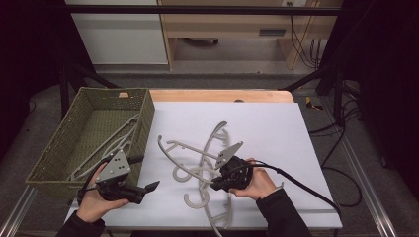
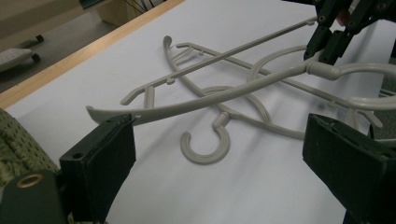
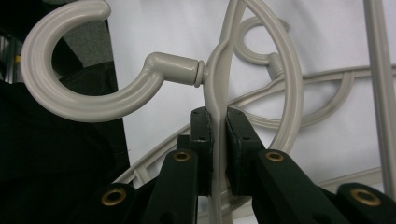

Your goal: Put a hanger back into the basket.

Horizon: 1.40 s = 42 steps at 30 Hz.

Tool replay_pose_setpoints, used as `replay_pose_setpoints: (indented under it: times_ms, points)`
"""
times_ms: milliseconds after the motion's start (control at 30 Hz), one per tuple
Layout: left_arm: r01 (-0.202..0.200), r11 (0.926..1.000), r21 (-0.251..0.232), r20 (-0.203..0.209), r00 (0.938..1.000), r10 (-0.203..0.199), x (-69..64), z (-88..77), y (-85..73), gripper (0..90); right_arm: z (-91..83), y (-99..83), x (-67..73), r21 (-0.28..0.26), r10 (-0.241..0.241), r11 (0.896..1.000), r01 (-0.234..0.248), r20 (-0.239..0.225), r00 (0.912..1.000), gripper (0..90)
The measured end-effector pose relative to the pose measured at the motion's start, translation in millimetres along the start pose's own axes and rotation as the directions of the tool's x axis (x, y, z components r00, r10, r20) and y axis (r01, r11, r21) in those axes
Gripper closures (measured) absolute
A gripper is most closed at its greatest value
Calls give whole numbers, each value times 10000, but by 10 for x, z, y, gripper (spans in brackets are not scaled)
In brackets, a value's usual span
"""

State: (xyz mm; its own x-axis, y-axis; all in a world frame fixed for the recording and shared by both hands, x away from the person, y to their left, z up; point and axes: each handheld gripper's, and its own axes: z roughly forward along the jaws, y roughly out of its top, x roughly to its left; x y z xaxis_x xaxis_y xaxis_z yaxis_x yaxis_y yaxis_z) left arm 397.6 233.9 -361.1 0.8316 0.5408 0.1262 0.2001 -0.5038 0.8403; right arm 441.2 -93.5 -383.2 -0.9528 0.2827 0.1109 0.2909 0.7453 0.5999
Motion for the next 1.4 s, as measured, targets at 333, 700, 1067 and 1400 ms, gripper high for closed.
replay_pose_setpoints:
  times_ms: [333,700,1067,1400]
  points:
    - [-1987,9745,1047,410,9799,1954,-223,204,255,123,-162,-9,32,-115,-397,9992,391,-570,9976,828]
    - [-3682,9183,1456,1047,9287,3558,-407,494,374,181,-229,-20,69,-71,-548,9985,543,-943,9940,828]
    - [-4932,8554,1584,1256,8693,4780,-552,726,357,337,-207,-25,84,-5,-615,9981,618,-1128,9917,827]
    - [-5988,7788,1871,978,8002,5917,-618,804,343,562,-203,-24,84,-5,-654,9978,659,-1225,9903,827]
